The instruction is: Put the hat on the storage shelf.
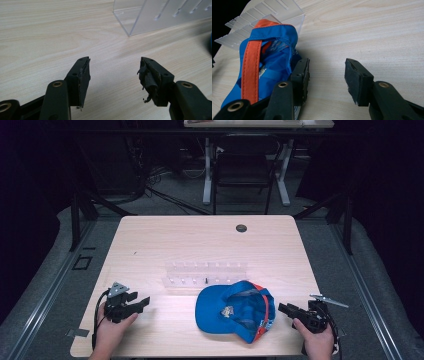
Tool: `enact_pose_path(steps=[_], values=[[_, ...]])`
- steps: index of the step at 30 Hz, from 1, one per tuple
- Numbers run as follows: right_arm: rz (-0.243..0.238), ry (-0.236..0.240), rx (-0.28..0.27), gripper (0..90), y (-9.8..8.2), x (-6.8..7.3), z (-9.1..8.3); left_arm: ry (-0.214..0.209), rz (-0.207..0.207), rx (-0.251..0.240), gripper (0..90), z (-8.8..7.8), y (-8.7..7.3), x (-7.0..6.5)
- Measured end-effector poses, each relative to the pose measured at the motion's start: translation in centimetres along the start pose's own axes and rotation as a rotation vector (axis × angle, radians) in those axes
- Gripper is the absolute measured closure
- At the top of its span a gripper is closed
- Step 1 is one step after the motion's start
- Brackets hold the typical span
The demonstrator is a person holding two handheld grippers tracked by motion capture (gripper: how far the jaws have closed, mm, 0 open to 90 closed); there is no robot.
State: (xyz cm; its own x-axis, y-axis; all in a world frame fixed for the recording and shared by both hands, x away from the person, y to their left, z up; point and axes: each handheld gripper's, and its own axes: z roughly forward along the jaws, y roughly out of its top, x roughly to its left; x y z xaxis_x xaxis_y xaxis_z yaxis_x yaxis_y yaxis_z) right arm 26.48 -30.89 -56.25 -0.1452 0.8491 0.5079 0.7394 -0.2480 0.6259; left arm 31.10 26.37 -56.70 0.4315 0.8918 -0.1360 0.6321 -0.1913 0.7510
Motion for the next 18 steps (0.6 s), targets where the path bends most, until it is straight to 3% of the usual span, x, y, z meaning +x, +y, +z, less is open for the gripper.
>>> enact_pose_path(steps=[12, 18], values=[[-0.009, 0.049, 0.029, 54.0, 0.5, 0.9, -0.1, -0.003, 0.018, 0.010, 42.0, 0.1, -0.1, -0.4], [-0.011, 0.063, 0.091, 56.3, 1.7, 1.8, -0.2, -0.010, 0.026, 0.025, 42.5, 0.0, -0.4, -0.5]])
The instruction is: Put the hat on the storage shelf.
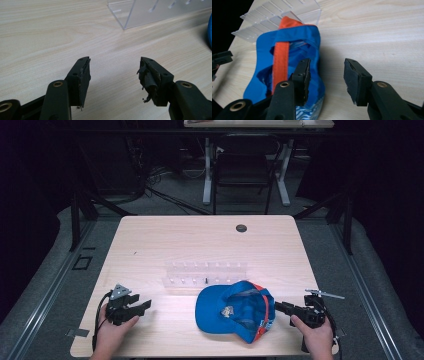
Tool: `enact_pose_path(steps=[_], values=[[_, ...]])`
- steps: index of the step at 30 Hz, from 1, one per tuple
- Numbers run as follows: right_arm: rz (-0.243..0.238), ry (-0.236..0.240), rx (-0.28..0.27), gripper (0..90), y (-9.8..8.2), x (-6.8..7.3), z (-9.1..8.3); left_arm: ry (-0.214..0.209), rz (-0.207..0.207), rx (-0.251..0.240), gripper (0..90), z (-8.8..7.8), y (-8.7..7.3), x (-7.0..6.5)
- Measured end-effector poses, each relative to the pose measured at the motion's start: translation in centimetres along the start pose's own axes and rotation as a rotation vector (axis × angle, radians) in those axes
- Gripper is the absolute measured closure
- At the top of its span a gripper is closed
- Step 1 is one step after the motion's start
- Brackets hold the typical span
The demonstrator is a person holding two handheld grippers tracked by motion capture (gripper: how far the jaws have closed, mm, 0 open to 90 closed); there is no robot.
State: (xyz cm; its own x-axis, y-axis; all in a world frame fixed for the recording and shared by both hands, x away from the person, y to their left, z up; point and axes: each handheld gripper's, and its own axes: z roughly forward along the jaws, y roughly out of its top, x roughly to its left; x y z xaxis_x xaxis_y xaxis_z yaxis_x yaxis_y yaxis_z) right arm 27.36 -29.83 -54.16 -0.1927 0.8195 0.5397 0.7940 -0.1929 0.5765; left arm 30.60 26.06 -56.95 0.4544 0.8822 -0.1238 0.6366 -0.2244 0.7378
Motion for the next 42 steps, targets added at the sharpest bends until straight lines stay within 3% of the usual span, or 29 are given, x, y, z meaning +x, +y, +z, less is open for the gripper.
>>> enact_pose_path(steps=[2, 5, 8, 10, 14, 16, 19, 22, 25, 26, 30, 42], values=[[-0.004, 0.001, 0.003, 56.5, 0.2, 0.2, -0.1, 0.001, -0.004, -0.010, 42.5, 0.0, -0.1, 0.0], [-0.052, -0.015, 0.021, 56.6, 0.8, 1.0, -0.5, 0.003, -0.006, -0.012, 42.5, -0.1, -0.1, 0.2], [-0.111, -0.028, 0.004, 55.3, 1.1, 1.8, -1.0, 0.009, -0.015, -0.022, 42.4, -0.2, 0.0, 0.2], [-0.121, -0.024, 0.003, 55.3, 1.1, 2.0, -1.1, 0.010, -0.011, -0.016, 42.5, -0.3, 0.0, 0.2], [-0.145, -0.025, 0.048, 58.9, 1.3, 2.7, -1.5, 0.009, 0.002, -0.011, 42.5, -0.1, -0.1, -0.1], [-0.129, -0.031, 0.102, 63.4, 1.6, 2.9, -1.7, 0.005, 0.002, -0.012, 42.5, 0.0, 0.0, -0.2], [-0.117, -0.039, 0.124, 65.0, 1.7, 3.0, -1.6, 0.008, 0.003, -0.008, 42.5, 0.1, 0.0, -0.2], [-0.088, -0.017, 0.165, 65.0, 2.0, 3.0, -1.5, 0.002, 0.009, 0.003, 42.5, 0.0, 0.0, -0.2], [-0.088, -0.021, 0.180, 65.5, 2.1, 3.2, -1.5, -0.001, 0.009, -0.001, 42.5, 0.1, -0.1, -0.3], [-0.087, -0.003, 0.213, 66.1, 2.2, 3.4, -1.4, -0.002, 0.009, -0.003, 42.4, 0.1, -0.1, -0.3], [-0.090, 0.011, 0.259, 64.9, 2.6, 4.0, -1.2, -0.001, 0.011, 0.002, 42.5, 0.1, -0.2, -0.2], [-0.040, 0.055, 0.302, 59.7, 3.2, 4.5, 0.5, 0.005, 0.010, 0.003, 42.5, 0.1, -0.3, 0.0]])
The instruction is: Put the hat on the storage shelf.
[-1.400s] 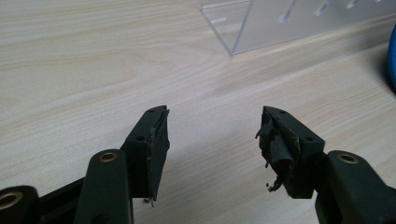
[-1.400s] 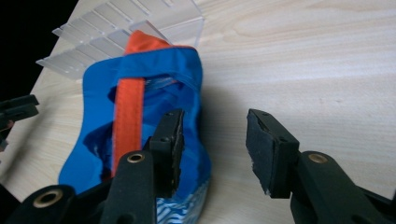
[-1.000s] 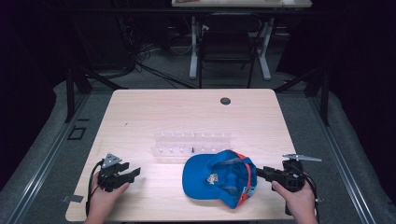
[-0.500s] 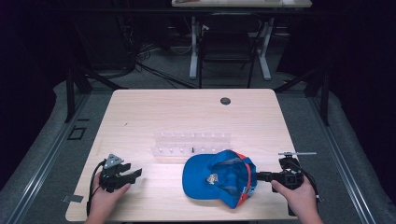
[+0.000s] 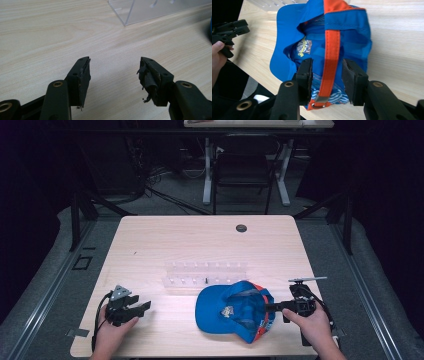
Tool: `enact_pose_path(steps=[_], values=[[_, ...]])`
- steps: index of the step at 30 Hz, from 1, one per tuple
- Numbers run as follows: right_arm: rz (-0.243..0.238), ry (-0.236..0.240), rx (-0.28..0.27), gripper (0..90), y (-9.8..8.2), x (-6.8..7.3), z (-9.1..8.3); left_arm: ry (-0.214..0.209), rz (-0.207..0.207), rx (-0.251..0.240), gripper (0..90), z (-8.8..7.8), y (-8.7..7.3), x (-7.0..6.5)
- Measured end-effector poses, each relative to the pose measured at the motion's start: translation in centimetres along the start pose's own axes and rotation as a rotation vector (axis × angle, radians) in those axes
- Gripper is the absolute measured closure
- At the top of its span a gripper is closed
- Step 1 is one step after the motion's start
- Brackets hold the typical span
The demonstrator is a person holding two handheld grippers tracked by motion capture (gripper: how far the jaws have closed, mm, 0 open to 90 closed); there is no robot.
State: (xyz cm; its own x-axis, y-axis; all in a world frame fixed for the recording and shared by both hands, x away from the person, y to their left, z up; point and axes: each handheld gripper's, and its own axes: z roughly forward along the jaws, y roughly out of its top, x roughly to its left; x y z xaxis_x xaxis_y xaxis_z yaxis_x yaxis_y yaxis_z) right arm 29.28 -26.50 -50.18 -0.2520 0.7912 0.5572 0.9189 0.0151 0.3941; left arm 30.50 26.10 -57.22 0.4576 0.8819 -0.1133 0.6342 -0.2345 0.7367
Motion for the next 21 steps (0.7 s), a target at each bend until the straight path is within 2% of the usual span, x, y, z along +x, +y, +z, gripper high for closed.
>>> enact_pose_path(steps=[5, 9, 14, 15, 16, 18, 21], values=[[0.003, -0.011, -0.003, 60.0, -0.1, -0.3, 0.6, -0.001, -0.004, -0.005, 42.5, -0.2, 0.0, 0.0], [0.018, 0.014, 0.007, 62.4, -0.2, -0.8, 0.9, -0.002, -0.002, -0.005, 42.4, -0.1, 0.0, 0.0], [0.022, 0.047, 0.016, 69.5, -0.3, -0.8, 1.2, -0.002, 0.001, -0.004, 42.4, -0.1, 0.0, 0.0], [0.034, 0.047, 0.006, 71.0, -0.4, -0.6, 1.2, -0.001, 0.001, -0.004, 42.4, -0.1, 0.1, 0.0], [0.017, 0.049, 0.023, 73.7, -0.3, -0.6, 1.2, -0.002, 0.001, -0.005, 42.4, 0.0, 0.1, 0.0], [0.021, 0.046, 0.021, 75.7, -0.3, -0.5, 1.2, -0.002, 0.001, -0.005, 42.4, -0.1, 0.1, 0.0], [0.034, 0.049, 0.020, 76.6, -0.3, -0.4, 1.1, -0.004, 0.004, -0.003, 42.4, -0.1, 0.1, 0.0]])
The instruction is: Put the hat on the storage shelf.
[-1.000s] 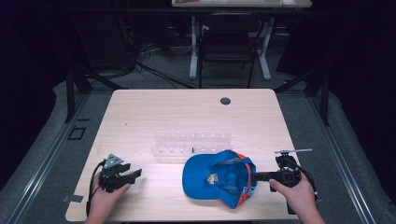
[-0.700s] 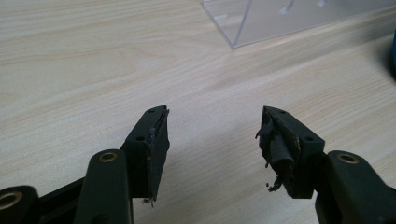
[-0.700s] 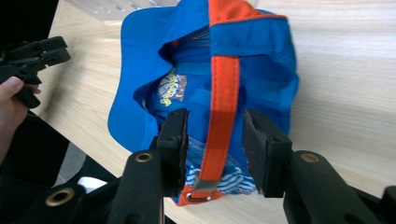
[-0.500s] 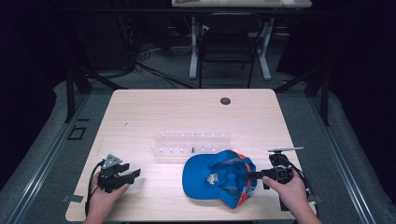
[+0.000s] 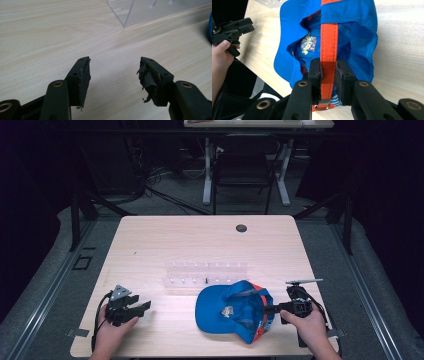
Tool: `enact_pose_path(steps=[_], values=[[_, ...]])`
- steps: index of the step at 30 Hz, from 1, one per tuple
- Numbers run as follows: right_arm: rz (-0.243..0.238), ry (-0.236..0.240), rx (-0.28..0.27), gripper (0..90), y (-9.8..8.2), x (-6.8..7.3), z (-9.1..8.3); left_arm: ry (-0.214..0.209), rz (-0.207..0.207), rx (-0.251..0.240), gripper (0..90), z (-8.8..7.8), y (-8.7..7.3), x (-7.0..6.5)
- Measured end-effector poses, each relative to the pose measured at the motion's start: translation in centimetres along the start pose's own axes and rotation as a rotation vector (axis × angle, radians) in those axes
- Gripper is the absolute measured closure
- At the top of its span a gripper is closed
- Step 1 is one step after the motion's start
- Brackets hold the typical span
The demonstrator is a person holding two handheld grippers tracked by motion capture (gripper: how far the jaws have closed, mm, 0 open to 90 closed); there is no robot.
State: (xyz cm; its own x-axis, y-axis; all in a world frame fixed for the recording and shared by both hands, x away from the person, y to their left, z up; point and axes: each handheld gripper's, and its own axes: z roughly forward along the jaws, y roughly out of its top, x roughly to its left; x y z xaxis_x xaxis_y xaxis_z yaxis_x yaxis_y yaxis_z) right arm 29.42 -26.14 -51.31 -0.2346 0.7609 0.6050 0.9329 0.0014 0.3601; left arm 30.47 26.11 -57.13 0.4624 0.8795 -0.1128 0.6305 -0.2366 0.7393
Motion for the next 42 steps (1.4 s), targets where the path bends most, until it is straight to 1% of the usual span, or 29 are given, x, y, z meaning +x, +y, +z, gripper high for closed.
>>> enact_pose_path(steps=[3, 8, 9, 10, 11, 12, 13, 14, 18, 20, 21, 22, 23, 24, 25, 26, 27, 28, 30, 31, 32, 33, 34, 36, 37, 38, 39, 40, 42], values=[[0.018, -0.003, 0.003, 76.9, 0.2, 0.2, -0.4, 0.001, 0.002, -0.001, 42.4, 0.0, 0.0, 0.0], [0.025, -0.013, 0.027, 77.2, 0.7, 0.8, -1.1, 0.001, -0.002, -0.001, 42.4, 0.0, 0.0, 0.0], [0.024, -0.018, 0.026, 77.2, 1.1, 1.2, -1.7, 0.000, 0.003, 0.000, 42.5, 0.0, 0.0, 0.0], [0.024, -0.018, 0.026, 77.2, 1.1, 1.2, -1.7, 0.000, 0.003, 0.000, 42.4, 0.0, 0.0, 0.0], [0.037, -0.022, 0.030, 77.2, 1.5, 1.7, -2.3, 0.000, 0.000, -0.001, 42.4, 0.0, 0.0, 0.0], [0.037, -0.022, 0.030, 77.2, 1.5, 1.7, -2.3, 0.000, 0.000, -0.001, 42.4, 0.0, 0.0, 0.0], [0.026, -0.030, 0.051, 77.2, 2.1, 2.1, -2.9, 0.000, 0.000, -0.003, 42.4, 0.0, 0.0, 0.0], [0.026, -0.030, 0.051, 77.2, 2.1, 2.1, -2.9, 0.000, 0.000, -0.003, 42.4, 0.0, 0.0, 0.0], [0.038, -0.045, 0.070, 77.2, 3.0, 3.2, -3.8, -0.001, -0.001, -0.003, 42.4, 0.0, 0.0, 0.0], [0.039, -0.047, 0.093, 77.2, 3.5, 3.7, -4.3, 0.000, 0.001, -0.001, 42.4, 0.0, 0.0, 0.0], [0.046, -0.051, 0.090, 77.2, 3.7, 4.1, -4.4, -0.002, 0.000, -0.003, 42.4, 0.0, 0.0, 0.0], [0.046, -0.051, 0.090, 77.2, 3.7, 4.1, -4.4, -0.002, 0.000, -0.003, 42.5, 0.0, 0.0, 0.0], [0.047, -0.056, 0.111, 77.2, 4.1, 4.5, -4.7, -0.004, -0.002, 0.000, 42.4, 0.0, 0.0, 0.0], [0.047, -0.056, 0.111, 77.2, 4.1, 4.5, -4.7, -0.004, -0.002, 0.000, 42.4, 0.0, 0.0, 0.0], [0.036, -0.058, 0.133, 77.3, 4.4, 4.9, -5.0, -0.004, -0.002, 0.002, 42.5, 0.0, 0.1, 0.1], [0.044, -0.059, 0.131, 77.2, 4.6, 5.1, -5.1, -0.004, -0.002, 0.002, 42.5, 0.0, 0.1, 0.1], [0.040, -0.056, 0.148, 77.3, 4.8, 5.3, -5.3, -0.005, -0.002, 0.001, 42.4, 0.0, 0.1, 0.1], [0.055, -0.053, 0.145, 77.3, 4.8, 5.5, -5.4, -0.005, -0.002, 0.001, 42.4, 0.0, 0.1, 0.1], [0.049, -0.047, 0.149, 77.3, 5.0, 5.7, -5.5, -0.005, -0.003, 0.000, 42.4, 0.0, 0.1, 0.1], [0.080, -0.046, 0.140, 77.3, 5.3, 6.1, -5.7, -0.005, -0.003, -0.001, 42.5, -0.1, 0.1, 0.1], [0.080, -0.046, 0.140, 77.3, 5.3, 6.1, -5.7, -0.006, -0.004, -0.002, 42.5, -0.1, 0.1, 0.1], [0.056, -0.041, 0.152, 77.3, 5.6, 6.3, -6.0, -0.006, -0.005, -0.002, 42.4, -0.1, 0.1, 0.1], [0.056, -0.041, 0.152, 77.3, 5.6, 6.3, -6.0, -0.006, -0.005, -0.002, 42.4, -0.1, 0.1, 0.1], [0.063, -0.042, 0.152, 77.4, 5.9, 6.7, -6.3, -0.007, -0.005, -0.002, 42.4, -0.1, 0.1, 0.1], [0.073, -0.043, 0.146, 77.4, 6.1, 7.1, -6.5, -0.007, -0.004, -0.002, 42.4, -0.1, 0.1, 0.1], [0.073, -0.043, 0.146, 77.4, 6.1, 7.1, -6.5, -0.007, -0.005, -0.001, 42.4, -0.1, 0.1, 0.1], [0.072, -0.045, 0.154, 77.4, 6.3, 7.4, -6.7, -0.007, -0.005, -0.002, 42.5, -0.1, 0.1, 0.1], [0.079, -0.039, 0.143, 77.4, 6.6, 7.9, -6.9, -0.009, -0.009, -0.001, 42.4, -0.1, 0.1, 0.1], [0.068, -0.040, 0.153, 77.4, 6.8, 8.2, -7.1, -0.008, -0.007, -0.003, 42.4, -0.1, 0.1, 0.1]])
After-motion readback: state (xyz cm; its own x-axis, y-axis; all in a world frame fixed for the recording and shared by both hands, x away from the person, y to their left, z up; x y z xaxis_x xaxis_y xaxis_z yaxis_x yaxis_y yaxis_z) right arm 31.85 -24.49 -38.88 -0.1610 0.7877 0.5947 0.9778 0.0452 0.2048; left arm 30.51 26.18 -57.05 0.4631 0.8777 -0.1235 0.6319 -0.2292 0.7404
